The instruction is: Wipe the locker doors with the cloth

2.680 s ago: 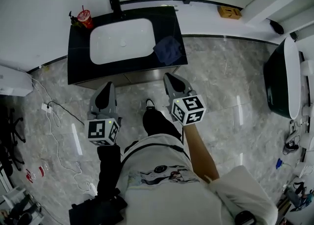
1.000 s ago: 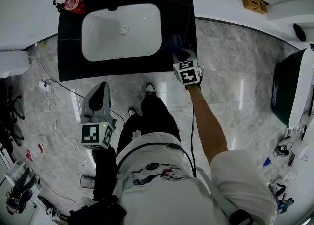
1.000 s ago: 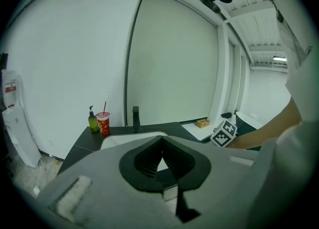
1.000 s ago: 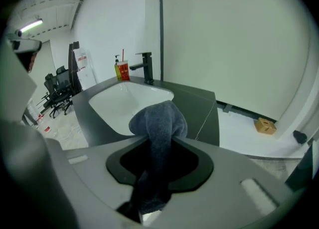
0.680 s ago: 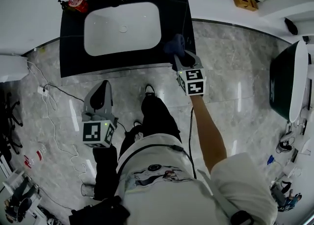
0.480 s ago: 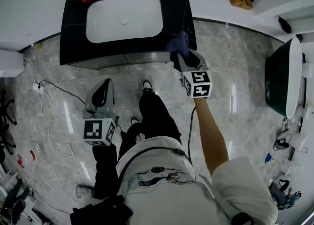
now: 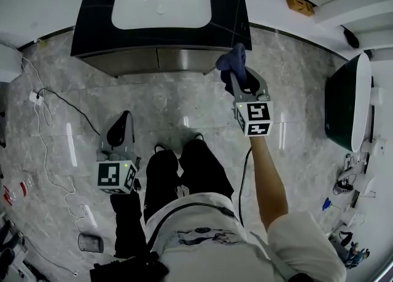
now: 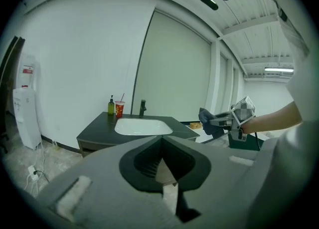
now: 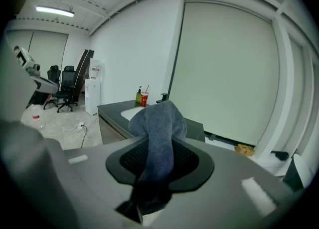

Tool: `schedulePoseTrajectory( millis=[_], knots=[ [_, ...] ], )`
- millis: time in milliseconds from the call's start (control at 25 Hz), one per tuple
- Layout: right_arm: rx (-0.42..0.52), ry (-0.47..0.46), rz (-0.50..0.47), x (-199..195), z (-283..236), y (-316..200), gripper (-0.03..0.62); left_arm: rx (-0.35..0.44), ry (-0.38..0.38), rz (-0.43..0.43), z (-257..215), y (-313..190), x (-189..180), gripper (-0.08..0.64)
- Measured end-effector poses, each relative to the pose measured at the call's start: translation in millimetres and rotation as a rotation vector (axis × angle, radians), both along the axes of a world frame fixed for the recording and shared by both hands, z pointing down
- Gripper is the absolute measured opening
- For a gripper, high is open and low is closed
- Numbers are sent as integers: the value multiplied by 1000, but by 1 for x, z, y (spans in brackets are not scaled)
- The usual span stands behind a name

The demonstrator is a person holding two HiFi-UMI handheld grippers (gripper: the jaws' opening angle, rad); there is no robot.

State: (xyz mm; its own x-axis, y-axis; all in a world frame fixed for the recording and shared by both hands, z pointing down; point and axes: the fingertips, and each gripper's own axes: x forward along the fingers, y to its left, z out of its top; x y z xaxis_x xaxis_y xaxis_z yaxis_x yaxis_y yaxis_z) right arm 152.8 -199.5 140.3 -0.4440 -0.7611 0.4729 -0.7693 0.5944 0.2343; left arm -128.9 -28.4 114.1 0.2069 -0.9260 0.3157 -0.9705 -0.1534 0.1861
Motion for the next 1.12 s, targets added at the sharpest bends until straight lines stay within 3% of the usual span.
schedulePoseTrajectory(
  millis=[200,480,760,920,1120],
  knots=[
    [158,70,-83,1,54,-5,117,20,-48,-40,80,1,4,0],
    [363,68,-120,11,144,-29,117,98,-97,-84,226,-3,8,0],
    [633,248,-169,22,227,-76,117,164,-138,-114,360,-24,1,0],
    [784,324,-158,31,242,-101,117,206,-145,-117,410,-32,5,0],
    [855,375,-160,38,256,-124,117,237,-149,-125,444,-27,9,0]
  ],
)
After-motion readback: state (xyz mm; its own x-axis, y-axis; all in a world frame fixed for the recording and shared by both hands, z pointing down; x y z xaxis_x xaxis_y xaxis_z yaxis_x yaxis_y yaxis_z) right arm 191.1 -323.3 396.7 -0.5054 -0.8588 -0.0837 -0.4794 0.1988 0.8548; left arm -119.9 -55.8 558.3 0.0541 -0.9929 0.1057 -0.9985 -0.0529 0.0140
